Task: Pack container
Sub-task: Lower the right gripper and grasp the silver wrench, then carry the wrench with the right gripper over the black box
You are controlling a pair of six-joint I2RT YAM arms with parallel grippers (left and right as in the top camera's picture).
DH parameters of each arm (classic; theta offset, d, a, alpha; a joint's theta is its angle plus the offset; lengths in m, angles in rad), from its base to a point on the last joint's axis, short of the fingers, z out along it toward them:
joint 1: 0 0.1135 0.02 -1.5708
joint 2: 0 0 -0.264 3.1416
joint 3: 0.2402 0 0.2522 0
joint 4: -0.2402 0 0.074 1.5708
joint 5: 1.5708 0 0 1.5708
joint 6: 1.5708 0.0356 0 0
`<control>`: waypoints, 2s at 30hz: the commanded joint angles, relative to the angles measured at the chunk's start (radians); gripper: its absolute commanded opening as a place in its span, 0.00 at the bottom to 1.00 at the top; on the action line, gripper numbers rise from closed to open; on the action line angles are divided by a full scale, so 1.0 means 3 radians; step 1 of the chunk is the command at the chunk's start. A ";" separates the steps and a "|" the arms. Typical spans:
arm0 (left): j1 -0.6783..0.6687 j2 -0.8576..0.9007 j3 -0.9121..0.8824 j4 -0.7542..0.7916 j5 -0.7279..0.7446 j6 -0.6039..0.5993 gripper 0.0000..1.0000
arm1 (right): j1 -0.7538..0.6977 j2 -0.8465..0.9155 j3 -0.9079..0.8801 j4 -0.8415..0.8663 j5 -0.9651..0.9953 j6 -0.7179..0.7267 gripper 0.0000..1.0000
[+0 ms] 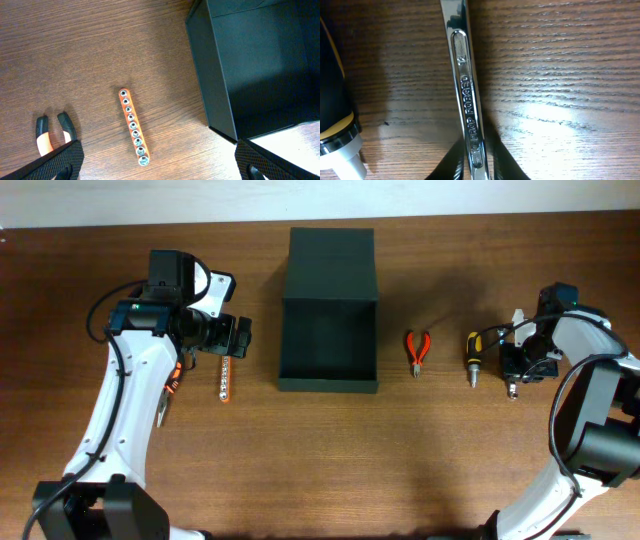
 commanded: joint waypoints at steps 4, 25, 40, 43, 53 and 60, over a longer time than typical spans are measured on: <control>-0.0006 0.0022 0.0064 -0.0029 0.0014 0.0062 0.99 | -0.0006 0.0153 -0.0025 -0.0014 0.0046 0.0036 0.09; -0.0006 0.0022 0.0064 -0.0039 0.0013 0.0051 0.99 | 0.0071 0.0076 0.1364 -0.0926 -0.0659 0.0411 0.04; -0.0006 0.0022 0.0064 -0.0039 0.0013 0.0051 0.99 | 0.1470 -0.0086 0.2850 -0.1834 -0.0659 0.0312 0.04; -0.0006 0.0022 0.0064 -0.0039 0.0013 0.0052 0.99 | 0.1854 -0.0085 0.2852 -0.1671 -0.0661 -0.0004 0.04; -0.0006 0.0022 0.0064 -0.0039 0.0013 0.0052 0.99 | 0.2710 0.0117 0.2804 -0.1081 -0.0621 -0.1734 0.04; -0.0006 0.0022 0.0064 -0.0039 0.0011 0.0051 0.99 | 0.2724 0.0510 0.2789 -0.0984 -0.0498 -0.1904 0.04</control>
